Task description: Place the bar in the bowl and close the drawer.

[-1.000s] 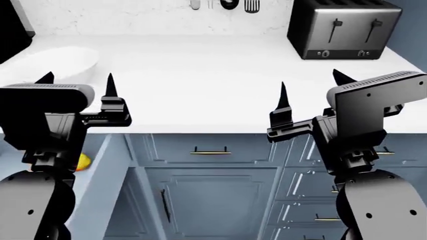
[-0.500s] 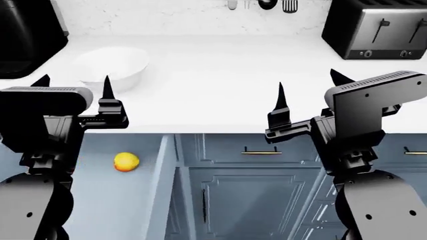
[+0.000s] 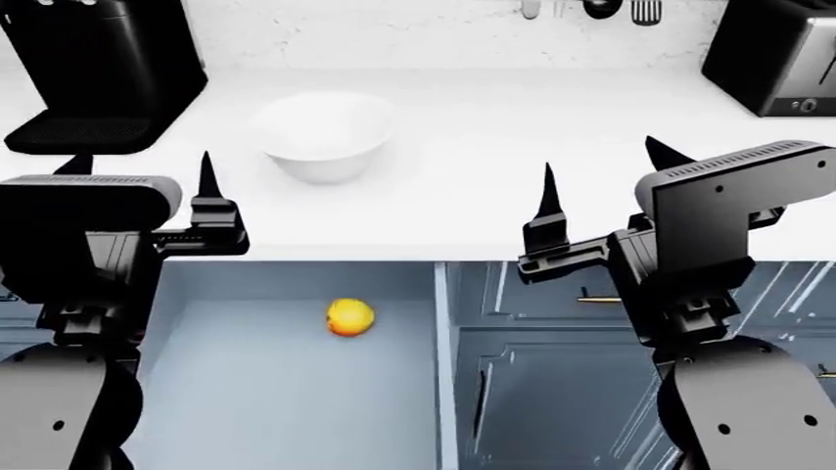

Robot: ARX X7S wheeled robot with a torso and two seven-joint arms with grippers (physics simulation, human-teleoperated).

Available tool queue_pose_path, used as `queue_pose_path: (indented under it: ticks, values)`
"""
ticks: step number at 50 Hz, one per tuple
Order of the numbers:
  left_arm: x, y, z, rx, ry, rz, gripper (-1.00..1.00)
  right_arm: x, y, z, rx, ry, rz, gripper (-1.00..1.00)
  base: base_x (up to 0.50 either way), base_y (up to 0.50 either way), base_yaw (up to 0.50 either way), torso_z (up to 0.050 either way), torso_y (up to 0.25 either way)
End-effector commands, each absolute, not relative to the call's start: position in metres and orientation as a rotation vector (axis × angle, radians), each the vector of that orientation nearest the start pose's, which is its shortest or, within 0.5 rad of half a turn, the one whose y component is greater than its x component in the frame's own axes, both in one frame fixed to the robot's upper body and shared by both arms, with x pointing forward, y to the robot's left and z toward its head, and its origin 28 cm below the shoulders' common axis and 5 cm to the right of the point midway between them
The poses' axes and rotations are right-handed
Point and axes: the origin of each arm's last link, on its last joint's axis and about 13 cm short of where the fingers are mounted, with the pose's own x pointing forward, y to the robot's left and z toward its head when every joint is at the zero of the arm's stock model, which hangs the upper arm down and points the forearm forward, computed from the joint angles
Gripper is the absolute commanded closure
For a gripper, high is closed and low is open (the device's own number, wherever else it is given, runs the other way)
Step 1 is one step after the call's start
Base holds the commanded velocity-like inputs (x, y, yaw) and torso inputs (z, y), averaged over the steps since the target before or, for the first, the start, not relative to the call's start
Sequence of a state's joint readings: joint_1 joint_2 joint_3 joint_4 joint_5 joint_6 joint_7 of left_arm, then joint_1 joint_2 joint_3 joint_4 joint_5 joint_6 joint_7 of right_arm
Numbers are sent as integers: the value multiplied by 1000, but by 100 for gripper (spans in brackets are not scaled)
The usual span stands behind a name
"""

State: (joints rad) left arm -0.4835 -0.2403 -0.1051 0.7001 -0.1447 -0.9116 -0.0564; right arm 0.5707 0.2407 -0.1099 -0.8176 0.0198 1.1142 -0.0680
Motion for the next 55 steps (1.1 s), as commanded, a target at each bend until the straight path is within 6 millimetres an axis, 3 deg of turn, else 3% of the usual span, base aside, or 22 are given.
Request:
queue_pose_path:
  ticks: [1,28,33,43,49,55]
  values:
    - [240,259,206,114,-281,117,-100,234,-119,222,-268,-243,84,-100,0,500,0,0,0]
    - [239,262,199,132,-272,129,-100,233,-118,219,-269,-238,84,-100,0,500,0,0,0]
    - [239,262,198,133,-270,128,-100,233,-118,222,-252,-243,62,-100,0,77,0,0,0]
    - [238,263,196,129,-265,124,-100,244,-112,241,-202,-143,100,-100,0,0,0,0,0]
    - [237,263,195,126,-264,122,-100,264,-115,260,-314,-109,187,-100,0,0,0,0,0]
    - [237,263,195,125,-262,121,-100,280,-113,282,-372,56,356,-100,0,0,0,0,0]
